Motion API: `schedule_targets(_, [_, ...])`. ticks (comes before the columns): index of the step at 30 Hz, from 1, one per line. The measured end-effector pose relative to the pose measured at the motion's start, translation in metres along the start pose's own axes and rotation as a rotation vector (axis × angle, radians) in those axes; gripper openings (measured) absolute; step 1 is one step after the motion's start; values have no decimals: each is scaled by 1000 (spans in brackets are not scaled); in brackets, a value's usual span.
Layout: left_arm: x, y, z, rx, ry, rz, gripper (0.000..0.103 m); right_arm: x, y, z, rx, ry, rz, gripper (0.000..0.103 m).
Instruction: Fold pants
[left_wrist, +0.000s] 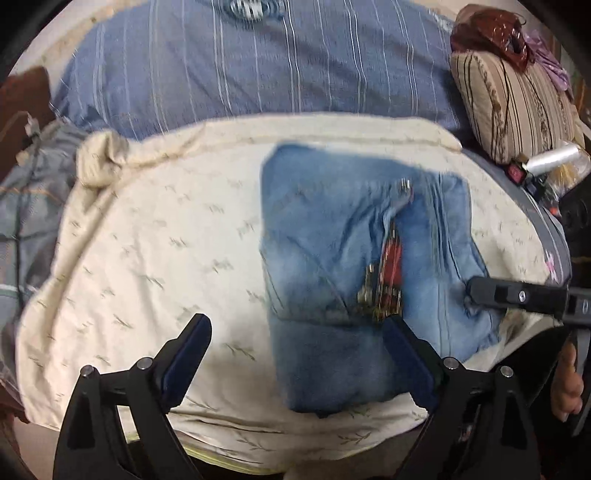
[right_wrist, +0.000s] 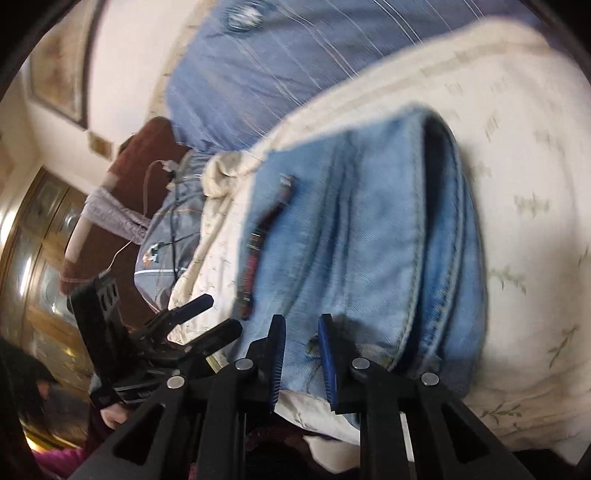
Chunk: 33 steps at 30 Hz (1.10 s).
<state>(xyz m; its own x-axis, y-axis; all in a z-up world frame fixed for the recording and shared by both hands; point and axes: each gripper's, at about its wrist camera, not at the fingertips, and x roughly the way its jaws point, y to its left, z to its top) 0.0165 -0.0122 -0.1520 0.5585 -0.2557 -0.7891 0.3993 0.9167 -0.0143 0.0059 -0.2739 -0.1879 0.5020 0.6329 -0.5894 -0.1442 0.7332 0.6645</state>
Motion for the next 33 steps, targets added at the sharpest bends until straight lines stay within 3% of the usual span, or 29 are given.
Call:
schedule_targets(5, [-13,5,10,13,-50,86,95,-6,12,1,-45,-38,-7,21])
schedule_targets(14, [-17,12,14,14,-83,166,95,-5,13,3,-27,-70,-35,21])
schedule_targets(24, [-20,13,19,23,-107,198,95,1,9,7,-2,-69,-78,21])
schedule_targets(33, [-8,19,17,13,-79,217,95,20,-1,8,40,-7,-134,22])
